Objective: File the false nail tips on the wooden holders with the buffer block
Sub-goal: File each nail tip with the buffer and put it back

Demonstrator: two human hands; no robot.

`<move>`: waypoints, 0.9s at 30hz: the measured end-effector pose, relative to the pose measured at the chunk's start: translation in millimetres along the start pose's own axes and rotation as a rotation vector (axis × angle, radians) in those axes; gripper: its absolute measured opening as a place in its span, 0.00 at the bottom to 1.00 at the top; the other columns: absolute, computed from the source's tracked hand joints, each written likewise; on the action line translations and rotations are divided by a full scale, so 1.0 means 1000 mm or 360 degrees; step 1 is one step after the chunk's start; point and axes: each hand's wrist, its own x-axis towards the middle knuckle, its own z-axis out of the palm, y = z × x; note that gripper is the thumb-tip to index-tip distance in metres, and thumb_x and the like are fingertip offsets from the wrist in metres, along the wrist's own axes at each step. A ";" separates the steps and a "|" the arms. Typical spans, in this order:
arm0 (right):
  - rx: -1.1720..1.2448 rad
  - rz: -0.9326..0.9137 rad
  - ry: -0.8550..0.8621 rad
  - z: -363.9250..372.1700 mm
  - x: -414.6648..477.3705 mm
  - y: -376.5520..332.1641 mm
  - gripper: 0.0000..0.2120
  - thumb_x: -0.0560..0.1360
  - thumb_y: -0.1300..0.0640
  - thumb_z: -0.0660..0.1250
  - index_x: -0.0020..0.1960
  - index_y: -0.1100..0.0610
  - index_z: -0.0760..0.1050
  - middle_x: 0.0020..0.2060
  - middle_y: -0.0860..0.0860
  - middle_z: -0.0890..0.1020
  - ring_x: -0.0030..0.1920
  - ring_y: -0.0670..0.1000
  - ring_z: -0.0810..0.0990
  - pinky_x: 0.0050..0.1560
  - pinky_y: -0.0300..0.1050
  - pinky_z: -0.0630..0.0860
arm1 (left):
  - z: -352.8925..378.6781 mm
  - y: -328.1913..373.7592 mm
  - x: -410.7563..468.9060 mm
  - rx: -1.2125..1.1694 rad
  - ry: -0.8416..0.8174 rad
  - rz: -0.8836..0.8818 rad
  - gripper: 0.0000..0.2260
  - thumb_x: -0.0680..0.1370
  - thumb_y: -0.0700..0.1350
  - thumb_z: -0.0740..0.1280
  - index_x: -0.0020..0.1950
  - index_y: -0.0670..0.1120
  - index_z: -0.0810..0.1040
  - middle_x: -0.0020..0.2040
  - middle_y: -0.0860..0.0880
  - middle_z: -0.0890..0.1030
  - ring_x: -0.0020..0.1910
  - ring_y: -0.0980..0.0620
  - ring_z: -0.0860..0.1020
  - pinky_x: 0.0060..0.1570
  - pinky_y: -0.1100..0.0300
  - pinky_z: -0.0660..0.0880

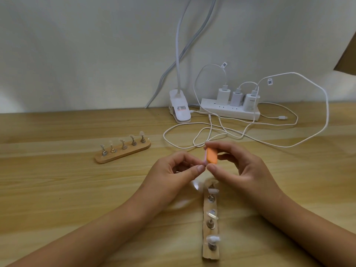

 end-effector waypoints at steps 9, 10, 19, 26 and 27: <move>-0.0182 -0.0051 0.0049 -0.001 0.000 0.001 0.19 0.71 0.49 0.76 0.60 0.46 0.76 0.57 0.42 0.81 0.61 0.45 0.78 0.60 0.47 0.75 | -0.001 -0.001 0.000 0.0039 -0.0006 0.0010 0.07 0.70 0.52 0.72 0.45 0.51 0.84 0.44 0.40 0.82 0.41 0.54 0.76 0.44 0.60 0.71; -0.0150 0.0009 0.0062 -0.002 0.001 0.001 0.20 0.71 0.47 0.76 0.61 0.47 0.76 0.57 0.42 0.81 0.61 0.44 0.78 0.60 0.47 0.75 | -0.001 -0.001 0.000 0.0049 -0.0016 0.0017 0.07 0.70 0.52 0.72 0.45 0.52 0.84 0.45 0.40 0.82 0.41 0.55 0.76 0.44 0.61 0.71; 0.0025 0.0060 -0.0050 -0.003 0.002 0.004 0.20 0.69 0.49 0.75 0.60 0.50 0.78 0.57 0.48 0.82 0.61 0.49 0.79 0.63 0.54 0.75 | -0.002 -0.001 -0.001 0.0033 -0.0016 0.0006 0.09 0.69 0.53 0.72 0.45 0.51 0.84 0.42 0.44 0.82 0.41 0.56 0.76 0.43 0.65 0.72; -0.0052 -0.0055 -0.0098 0.002 -0.001 0.002 0.20 0.70 0.50 0.76 0.61 0.49 0.79 0.55 0.47 0.80 0.61 0.51 0.78 0.61 0.48 0.75 | 0.000 -0.001 0.000 -0.0001 -0.0012 0.0014 0.10 0.68 0.53 0.71 0.44 0.49 0.83 0.41 0.47 0.82 0.41 0.54 0.77 0.45 0.60 0.72; -0.0019 0.0022 -0.0043 0.000 0.002 0.003 0.19 0.70 0.51 0.78 0.60 0.49 0.79 0.55 0.48 0.80 0.59 0.49 0.78 0.62 0.51 0.75 | -0.001 -0.001 0.000 0.0009 -0.0011 0.0014 0.09 0.68 0.53 0.72 0.44 0.51 0.83 0.41 0.48 0.82 0.41 0.55 0.77 0.44 0.63 0.72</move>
